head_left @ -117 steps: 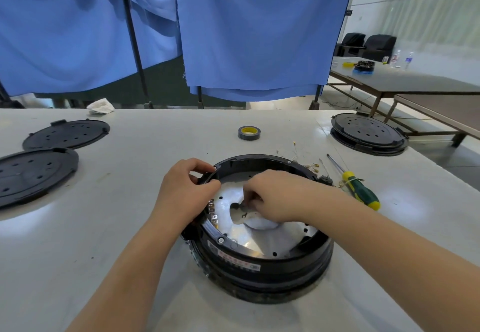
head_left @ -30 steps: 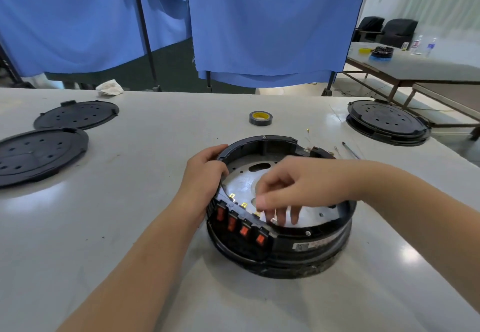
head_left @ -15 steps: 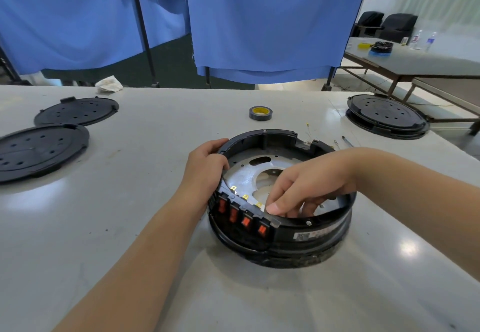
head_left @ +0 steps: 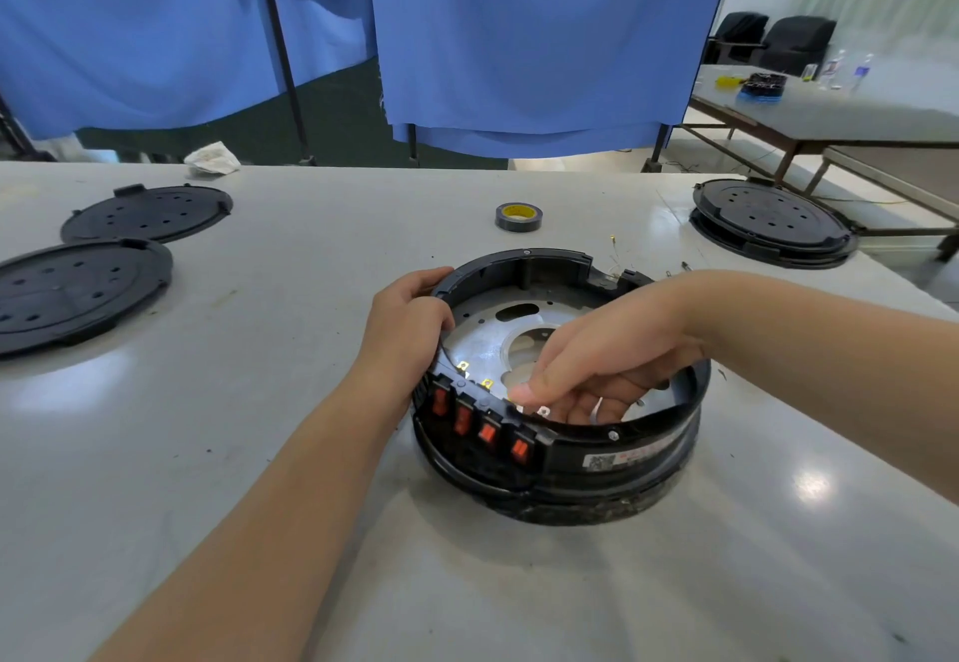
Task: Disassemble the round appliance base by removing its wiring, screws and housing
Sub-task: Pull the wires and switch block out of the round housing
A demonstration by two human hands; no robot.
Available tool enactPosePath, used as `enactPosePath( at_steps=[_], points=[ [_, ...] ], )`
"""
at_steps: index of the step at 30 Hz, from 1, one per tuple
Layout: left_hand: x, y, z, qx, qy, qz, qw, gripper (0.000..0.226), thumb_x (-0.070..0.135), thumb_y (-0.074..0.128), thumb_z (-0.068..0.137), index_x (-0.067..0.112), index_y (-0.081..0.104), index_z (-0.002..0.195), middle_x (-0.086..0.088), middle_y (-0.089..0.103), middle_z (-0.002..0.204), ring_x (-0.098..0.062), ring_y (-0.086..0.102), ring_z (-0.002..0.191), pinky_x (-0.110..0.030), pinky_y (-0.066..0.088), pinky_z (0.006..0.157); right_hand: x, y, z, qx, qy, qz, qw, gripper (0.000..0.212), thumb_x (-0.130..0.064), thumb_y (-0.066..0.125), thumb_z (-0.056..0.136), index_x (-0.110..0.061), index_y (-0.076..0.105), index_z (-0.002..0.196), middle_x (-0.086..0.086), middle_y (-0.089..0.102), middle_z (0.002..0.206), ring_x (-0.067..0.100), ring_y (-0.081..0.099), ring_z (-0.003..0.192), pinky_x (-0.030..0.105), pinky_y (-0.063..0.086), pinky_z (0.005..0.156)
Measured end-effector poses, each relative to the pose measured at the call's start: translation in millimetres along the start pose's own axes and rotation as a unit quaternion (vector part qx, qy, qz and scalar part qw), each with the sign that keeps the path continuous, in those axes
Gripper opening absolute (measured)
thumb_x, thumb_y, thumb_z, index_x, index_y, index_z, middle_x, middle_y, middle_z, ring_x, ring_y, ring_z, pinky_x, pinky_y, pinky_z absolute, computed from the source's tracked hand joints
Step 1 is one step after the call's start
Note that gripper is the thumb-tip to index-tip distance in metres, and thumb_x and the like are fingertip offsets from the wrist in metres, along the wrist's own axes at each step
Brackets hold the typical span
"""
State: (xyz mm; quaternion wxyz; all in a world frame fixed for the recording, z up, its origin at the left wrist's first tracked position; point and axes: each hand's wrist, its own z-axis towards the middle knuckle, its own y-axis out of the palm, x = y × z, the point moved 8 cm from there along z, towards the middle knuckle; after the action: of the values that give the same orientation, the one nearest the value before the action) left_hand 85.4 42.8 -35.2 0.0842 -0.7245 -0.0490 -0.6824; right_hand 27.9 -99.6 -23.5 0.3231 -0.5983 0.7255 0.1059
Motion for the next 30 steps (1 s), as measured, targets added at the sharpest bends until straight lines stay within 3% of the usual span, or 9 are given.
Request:
enactPosePath(
  at_steps=[5,7,9,11,14,17,20,24,30],
  points=[
    [2.9,-0.2,0.1,-0.001,0.010,0.012,1.000,0.056,-0.009,0.046,0.068,0.019,0.068,0.112,0.000,0.070,0.105,-0.021,0.063,0.100,-0.034,0.054,0.081,-6.1,4.2,-0.2,0.050,0.027,-0.043,0.997,0.059,-0.060,0.042,0.090,-0.009,0.067,0.102,0.000,0.064,0.081,0.006,0.061,0.065,0.016,0.052,0.065],
    [3.4,-0.4,-0.2,-0.002,0.011,0.010,1.000,0.057,-0.009,0.046,0.068,0.018,0.068,0.113,0.000,0.069,0.105,-0.021,0.063,0.099,-0.032,0.054,0.080,-8.4,2.0,2.4,0.118,0.044,-0.095,0.987,0.082,-0.072,0.032,0.086,-0.002,0.061,0.118,-0.002,0.059,0.084,0.002,0.058,0.059,0.012,0.049,0.060],
    [3.8,-0.4,-0.8,-0.003,0.011,0.007,1.000,0.056,-0.010,0.045,0.069,0.018,0.067,0.112,0.000,0.069,0.104,-0.019,0.064,0.096,-0.029,0.054,0.076,-9.0,1.2,4.3,0.212,0.060,-0.158,0.963,0.090,-0.080,0.020,0.081,-0.010,0.063,0.119,-0.005,0.057,0.092,0.002,0.055,0.070,0.014,0.042,0.066],
    [4.3,-0.6,-1.1,-0.001,0.011,0.005,1.000,0.053,-0.011,0.045,0.069,0.021,0.068,0.106,0.002,0.070,0.099,-0.017,0.064,0.092,-0.025,0.053,0.071,-12.0,4.5,6.2,0.299,0.025,-0.179,0.937,0.082,-0.084,0.016,0.079,-0.024,0.069,0.094,-0.012,0.064,0.085,0.004,0.056,0.078,0.020,0.036,0.070],
    [4.6,0.1,-1.4,-0.003,0.013,0.004,1.000,0.051,-0.010,0.045,0.069,0.026,0.068,0.097,0.005,0.070,0.097,-0.015,0.064,0.089,-0.025,0.053,0.071,-14.0,13.2,4.3,0.372,-0.039,-0.189,0.908,0.072,-0.081,0.015,0.081,-0.030,0.065,0.071,-0.004,0.064,0.071,0.014,0.060,0.072,0.023,0.040,0.062],
    [4.8,0.8,-1.3,-0.004,0.015,0.005,1.000,0.051,-0.010,0.045,0.068,0.028,0.069,0.094,0.007,0.070,0.095,-0.013,0.064,0.088,-0.023,0.051,0.067,-16.8,17.1,2.3,0.378,-0.066,-0.220,0.897,0.052,-0.073,0.016,0.088,-0.054,0.056,0.061,0.000,0.059,0.071,0.020,0.059,0.071,0.026,0.043,0.061],
    [5.2,1.0,-1.1,-0.004,0.018,0.005,1.000,0.051,-0.010,0.045,0.067,0.029,0.068,0.091,0.009,0.070,0.092,-0.011,0.064,0.085,-0.022,0.051,0.066,-10.3,11.2,2.8,0.396,-0.060,-0.179,0.899,0.068,-0.080,0.015,0.076,-0.030,0.056,0.059,-0.007,0.056,0.061,0.009,0.055,0.059,0.022,0.042,0.055],
    [4.4,1.0,-0.4,-0.005,0.019,0.003,1.000,0.053,-0.010,0.045,0.067,0.023,0.069,0.102,0.005,0.070,0.096,-0.015,0.064,0.089,-0.024,0.051,0.067,-1.9,4.7,3.7,0.409,-0.025,-0.140,0.901,0.078,-0.092,0.020,0.067,-0.031,0.069,0.068,-0.016,0.067,0.060,0.002,0.061,0.063,0.025,0.043,0.062],
    [5.0,0.4,1.0,-0.005,0.025,0.014,1.000,0.054,-0.010,0.045,0.068,0.023,0.068,0.103,0.004,0.069,0.098,-0.016,0.064,0.092,-0.026,0.051,0.071,2.8,0.8,5.1,0.405,-0.002,-0.119,0.906,0.084,-0.093,0.028,0.066,-0.022,0.072,0.072,-0.019,0.063,0.052,-0.007,0.050,0.039,0.023,0.036,0.055]
  ],
)
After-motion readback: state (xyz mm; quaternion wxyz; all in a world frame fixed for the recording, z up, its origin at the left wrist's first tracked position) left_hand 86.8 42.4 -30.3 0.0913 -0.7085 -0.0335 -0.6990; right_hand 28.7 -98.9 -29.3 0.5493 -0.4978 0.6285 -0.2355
